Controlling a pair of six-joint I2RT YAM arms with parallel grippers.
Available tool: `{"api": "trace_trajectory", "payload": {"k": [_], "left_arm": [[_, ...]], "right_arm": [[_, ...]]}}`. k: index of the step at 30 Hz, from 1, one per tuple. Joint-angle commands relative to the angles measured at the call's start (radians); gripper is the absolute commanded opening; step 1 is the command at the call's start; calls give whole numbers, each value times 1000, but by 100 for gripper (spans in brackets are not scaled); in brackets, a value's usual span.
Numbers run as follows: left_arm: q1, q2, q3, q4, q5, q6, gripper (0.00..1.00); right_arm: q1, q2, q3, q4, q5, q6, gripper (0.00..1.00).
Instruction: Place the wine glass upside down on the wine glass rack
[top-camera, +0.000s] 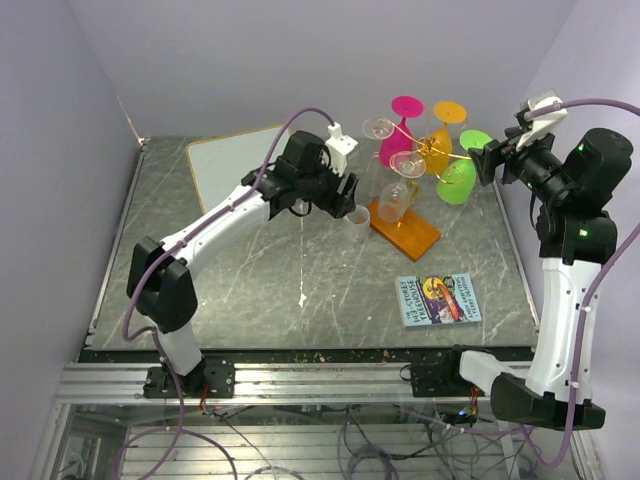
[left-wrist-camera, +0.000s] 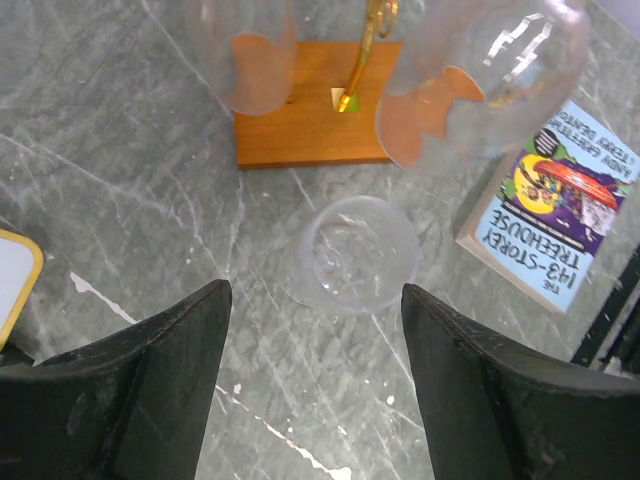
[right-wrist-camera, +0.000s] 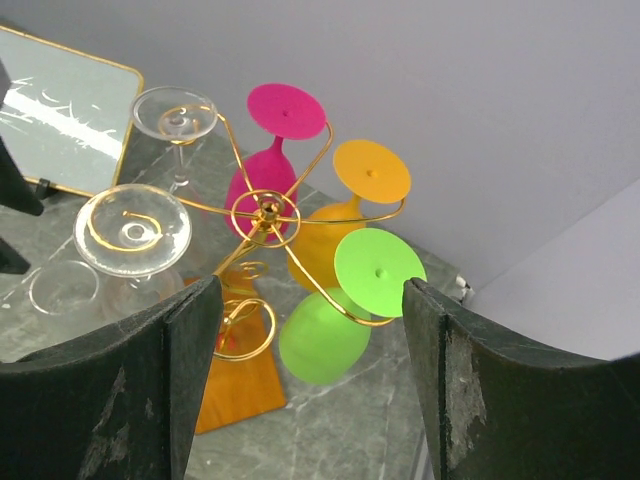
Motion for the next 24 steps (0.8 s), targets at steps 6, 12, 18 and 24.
{"api": "trace_trajectory", "payload": {"k": [6,12,18,24], "left_arm": [[-53,105,111,-3,-121,4,72],[-79,158,137,-19,-186,35,61],[-88,189,139,-42,-237,65,49],[-89,188,129,-51,-254,89,35]], "right_arm": [[-41,-11,-31,43,-75,36,73],[-49,-5,-24,44,-98,44,73],[-51,2,-31,51,-97,44,73],[-52,4,-31,53,-94,42,73]]}}
